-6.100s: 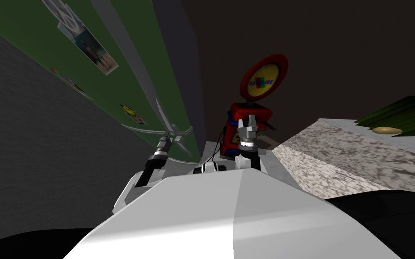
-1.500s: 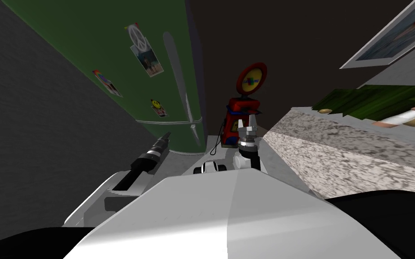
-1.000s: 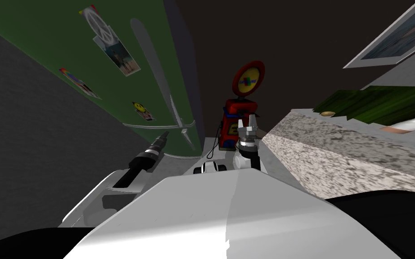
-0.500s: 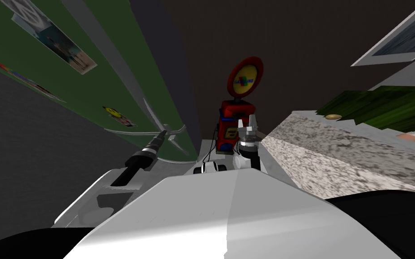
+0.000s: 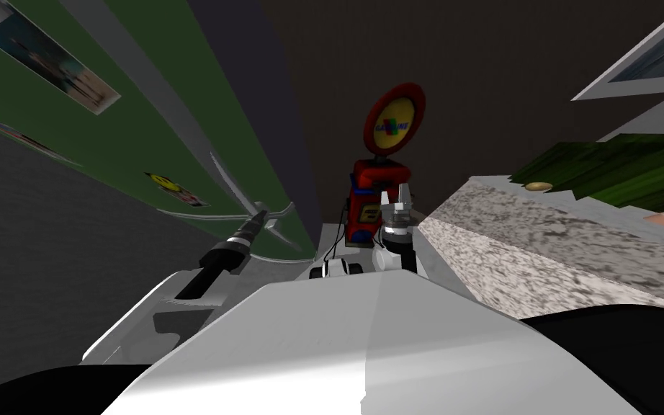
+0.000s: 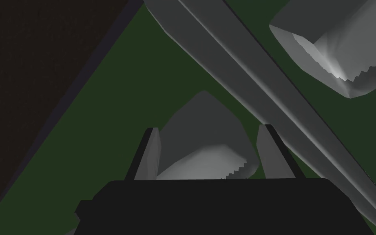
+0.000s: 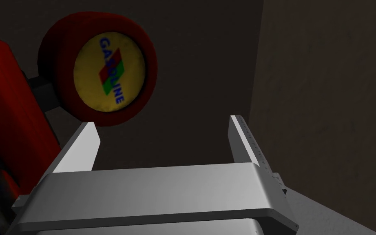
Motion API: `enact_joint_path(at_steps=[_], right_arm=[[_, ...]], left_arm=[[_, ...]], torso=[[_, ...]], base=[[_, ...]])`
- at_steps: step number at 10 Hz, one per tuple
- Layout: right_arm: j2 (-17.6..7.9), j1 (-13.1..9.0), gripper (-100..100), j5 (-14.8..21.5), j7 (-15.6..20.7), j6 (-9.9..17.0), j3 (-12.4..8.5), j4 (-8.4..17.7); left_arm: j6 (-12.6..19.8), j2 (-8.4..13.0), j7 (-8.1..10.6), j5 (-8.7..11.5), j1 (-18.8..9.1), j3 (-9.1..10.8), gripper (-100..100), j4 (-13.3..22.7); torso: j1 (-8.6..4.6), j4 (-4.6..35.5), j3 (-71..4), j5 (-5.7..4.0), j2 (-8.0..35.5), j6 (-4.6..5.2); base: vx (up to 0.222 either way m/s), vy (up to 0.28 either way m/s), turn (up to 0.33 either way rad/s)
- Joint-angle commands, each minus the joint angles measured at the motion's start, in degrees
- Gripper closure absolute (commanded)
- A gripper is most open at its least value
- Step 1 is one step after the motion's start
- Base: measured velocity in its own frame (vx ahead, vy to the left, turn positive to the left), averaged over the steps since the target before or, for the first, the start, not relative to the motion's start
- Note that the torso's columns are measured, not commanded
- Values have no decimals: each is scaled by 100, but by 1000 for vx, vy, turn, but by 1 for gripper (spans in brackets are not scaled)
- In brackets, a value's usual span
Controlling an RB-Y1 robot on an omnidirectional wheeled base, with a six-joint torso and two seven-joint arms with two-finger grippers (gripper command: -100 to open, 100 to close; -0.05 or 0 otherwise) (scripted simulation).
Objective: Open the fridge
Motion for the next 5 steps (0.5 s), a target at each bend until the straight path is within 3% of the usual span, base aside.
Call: enact_joint_path(at_steps=[1,5], right_arm=[[-1,-1,0,0,0,0,-1,1],[-1,-1,0,0,0,1,-1,1]], left_arm=[[-110,102,-19,27,52,-78,100,-106],[-318,314,-59,82,145,-257,100,-302]], torso=[[12,12,18,3,26,-6],[31,23,-36,-13,-46,-25]], base=[[-230,197,-71],[-262,242,-90]])
